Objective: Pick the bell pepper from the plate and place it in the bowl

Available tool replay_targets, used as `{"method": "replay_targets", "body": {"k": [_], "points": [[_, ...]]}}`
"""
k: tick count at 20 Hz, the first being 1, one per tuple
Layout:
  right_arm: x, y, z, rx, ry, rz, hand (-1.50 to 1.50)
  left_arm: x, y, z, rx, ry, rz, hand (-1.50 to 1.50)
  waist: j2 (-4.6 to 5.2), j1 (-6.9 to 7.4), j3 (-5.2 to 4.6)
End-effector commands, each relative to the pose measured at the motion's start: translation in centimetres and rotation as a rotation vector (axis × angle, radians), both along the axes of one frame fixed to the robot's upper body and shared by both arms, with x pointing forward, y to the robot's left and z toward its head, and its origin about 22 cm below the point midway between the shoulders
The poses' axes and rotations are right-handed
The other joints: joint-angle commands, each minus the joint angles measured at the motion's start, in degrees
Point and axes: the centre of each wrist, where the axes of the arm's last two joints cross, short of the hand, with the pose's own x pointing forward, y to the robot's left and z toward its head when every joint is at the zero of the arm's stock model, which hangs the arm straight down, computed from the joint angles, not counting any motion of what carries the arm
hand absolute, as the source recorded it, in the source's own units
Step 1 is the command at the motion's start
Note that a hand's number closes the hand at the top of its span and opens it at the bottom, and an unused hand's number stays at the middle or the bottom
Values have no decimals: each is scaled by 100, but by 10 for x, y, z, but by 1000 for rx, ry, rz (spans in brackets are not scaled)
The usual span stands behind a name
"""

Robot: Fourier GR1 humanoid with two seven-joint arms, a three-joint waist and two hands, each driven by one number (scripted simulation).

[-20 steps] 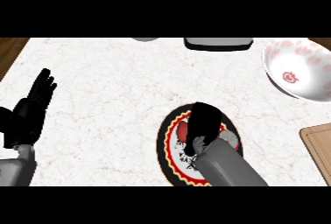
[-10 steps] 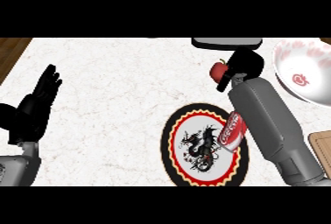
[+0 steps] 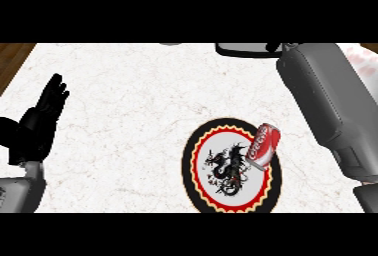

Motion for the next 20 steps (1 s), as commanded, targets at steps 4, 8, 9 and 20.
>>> {"method": "replay_targets", "body": {"k": [4,8,9,20], "points": [[9,-34,45,27,-168,-145,150,-3,5,-8,2,-8,23,0,-11,-81,0],[5,-52,38,72,-174,-142,150,-6,-10,1,13,-2,24,0,-42,-125,5],[5,-72,37,86,-178,-145,150,-7,5,-18,2,11,12,0,-29,-144,2],[0,-184,-15,163,-236,-172,150,-16,5,14,0,2,1,0,7,16,11]]}}
